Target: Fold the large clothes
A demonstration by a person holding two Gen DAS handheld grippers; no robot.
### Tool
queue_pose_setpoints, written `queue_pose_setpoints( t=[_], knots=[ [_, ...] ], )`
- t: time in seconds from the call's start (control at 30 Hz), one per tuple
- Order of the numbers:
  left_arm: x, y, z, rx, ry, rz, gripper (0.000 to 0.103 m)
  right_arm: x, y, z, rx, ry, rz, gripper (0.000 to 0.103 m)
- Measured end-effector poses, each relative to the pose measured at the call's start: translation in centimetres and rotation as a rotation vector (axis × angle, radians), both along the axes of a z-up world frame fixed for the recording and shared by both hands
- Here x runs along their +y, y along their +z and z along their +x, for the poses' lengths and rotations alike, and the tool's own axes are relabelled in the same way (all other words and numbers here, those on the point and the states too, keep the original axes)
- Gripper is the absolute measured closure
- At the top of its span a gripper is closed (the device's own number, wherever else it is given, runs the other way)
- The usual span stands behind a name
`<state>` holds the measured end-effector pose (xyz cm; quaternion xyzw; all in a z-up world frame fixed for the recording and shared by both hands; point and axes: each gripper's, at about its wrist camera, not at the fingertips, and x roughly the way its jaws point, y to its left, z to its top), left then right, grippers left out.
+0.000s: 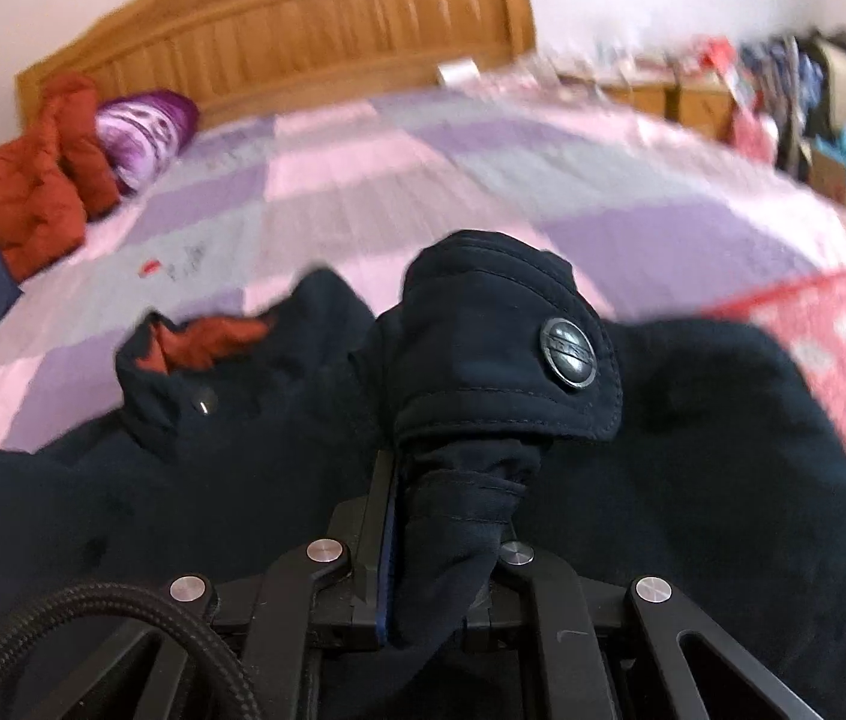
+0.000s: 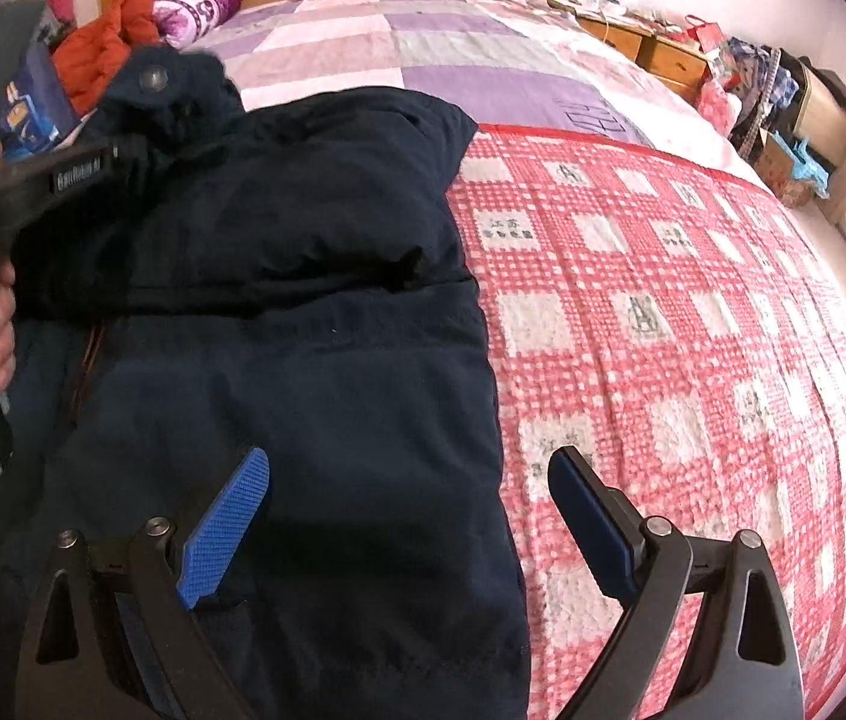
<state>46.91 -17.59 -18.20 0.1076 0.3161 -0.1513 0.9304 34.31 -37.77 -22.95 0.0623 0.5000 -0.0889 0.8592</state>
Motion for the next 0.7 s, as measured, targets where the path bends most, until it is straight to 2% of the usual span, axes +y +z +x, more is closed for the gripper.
queue_pose_setpoints(
  t=[0.17, 0.23, 0.3, 0.37, 0.4, 0.47, 0.5, 0.53, 0.57, 0.7],
  knots=[
    [-1.0, -0.6, 2.4, 0.052, 0.006, -0.027, 0.092, 0.5, 0.2, 0.3, -0.006, 0.011, -0.013, 0.007],
    [-1.4, -2.0, 2.9, 0.126, -0.026, -0.028, 0.085, 0.6, 0.4, 0.4, -0.011, 0.011, -0.011, 0.007],
    [-1.7, -2.9, 2.2, 0.166, -0.067, -0.013, 0.078, 0.7, 0.6, 0.5, -0.015, 0.009, -0.009, 0.007],
    [-1.7, -2.6, 0.9, 0.152, -0.115, -0.038, 0.048, 0.8, 0.7, 0.6, -0.019, 0.005, -0.008, 0.007],
    [-1.8, -2.3, 0.1, 0.134, -0.143, -0.057, 0.045, 0.8, 0.8, 0.7, -0.023, 0.002, -0.007, 0.007],
    [-2.1, -1.4, -1.5, 0.086, -0.162, -0.025, 0.043, 0.7, 0.8, 0.7, -0.033, -0.014, -0.007, 0.007],
    [-1.9, -1.1, -2.1, 0.08, -0.179, -0.038, 0.04, 0.5, 0.9, 0.7, -0.039, -0.026, 0.001, 0.007],
    [-1.3, -0.6, -3.0, 0.08, -0.213, -0.087, 0.029, 0.3, 1.0, 0.8, -0.042, -0.041, 0.008, 0.007],
    [-0.8, -0.1, -3.6, 0.072, -0.228, -0.112, 0.022, 0.2, 1.1, 0.8, -0.044, -0.056, 0.013, 0.007],
    [3.4, 2.0, -6.9, 0.007, -0.196, -0.13, 0.02, -0.1, 1.8, 1.4, -0.063, -0.087, 0.023, 0.007]
  ],
)
